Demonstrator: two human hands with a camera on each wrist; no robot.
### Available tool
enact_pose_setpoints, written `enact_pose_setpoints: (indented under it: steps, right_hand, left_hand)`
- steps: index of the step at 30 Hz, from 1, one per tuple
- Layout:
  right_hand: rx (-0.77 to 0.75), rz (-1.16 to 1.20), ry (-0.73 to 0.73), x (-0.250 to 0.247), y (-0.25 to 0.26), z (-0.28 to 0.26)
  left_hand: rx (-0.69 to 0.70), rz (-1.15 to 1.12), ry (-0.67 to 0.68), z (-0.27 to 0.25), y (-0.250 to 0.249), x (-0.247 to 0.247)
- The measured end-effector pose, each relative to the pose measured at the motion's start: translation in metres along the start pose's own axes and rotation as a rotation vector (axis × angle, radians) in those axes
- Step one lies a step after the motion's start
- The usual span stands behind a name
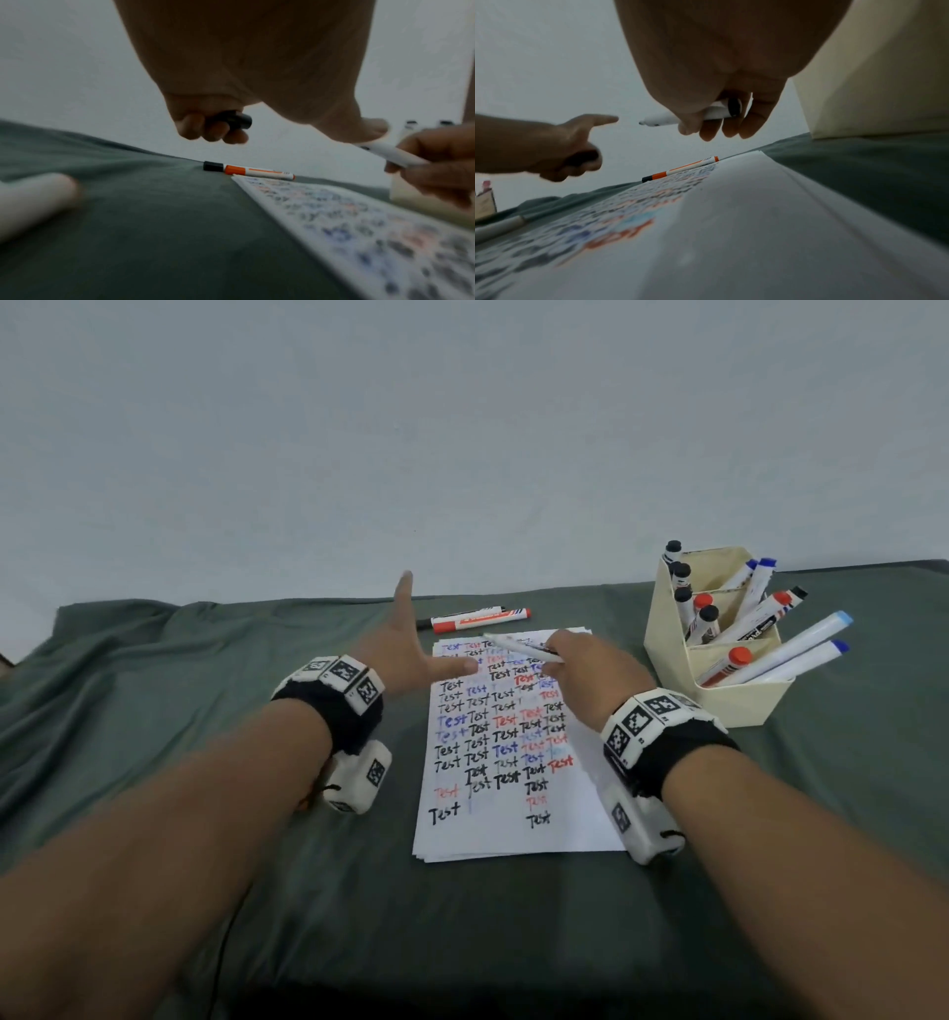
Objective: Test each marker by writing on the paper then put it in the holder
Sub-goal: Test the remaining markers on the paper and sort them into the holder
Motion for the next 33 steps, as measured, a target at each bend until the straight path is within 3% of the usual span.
enact_pose_setpoints:
  steps: [6,12,22,26,28,30,33]
  right_hand:
    - [0.041,0.013,-0.052,-0.001,-0.017,0.0]
    - [0.019,-0.023,-0.092,0.002,-0.018,0.003]
    - [-0.042,-0.087,-0.091,0.005,-0.004,0.004]
    - [-0.025,-0.089,-0.122,0.007,0.005,0.005]
    - [-0.033,-0.028,-0.138,0.005,0.009,0.002]
    - [-0.117,0.069,-0.149,0.002,0.012,-0.003]
    - [-0.196,0.253,-0.211,-0.006,0.015,-0.013]
  left_hand:
    - [0.038,0.124,-0.028,-0.017,0.031,0.006]
    - [0.026,0.377,0.058,-0.014,0.04,-0.006]
    - [-0.041,0.281,0.104,-0.022,0.055,0.0]
    - [0.182,0.483,-0.022,-0.033,0.036,0.009]
    - [0.268,0.511,0.064,-0.045,0.018,0.021]
    - [0.312,0.507,0.234,-0.059,0.004,0.04]
    - [0.276,0.519,0.397,-0.071,-0.003,0.06]
Point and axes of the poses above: each hand's wrist, its own z-axis towards the middle knuckle, its own x-axis out of the palm, y = z × x, the point moved 2 cm from there along z, towards the middle knuckle, and after that the axes turned 2 degrees about z, right-handed, at the moved point
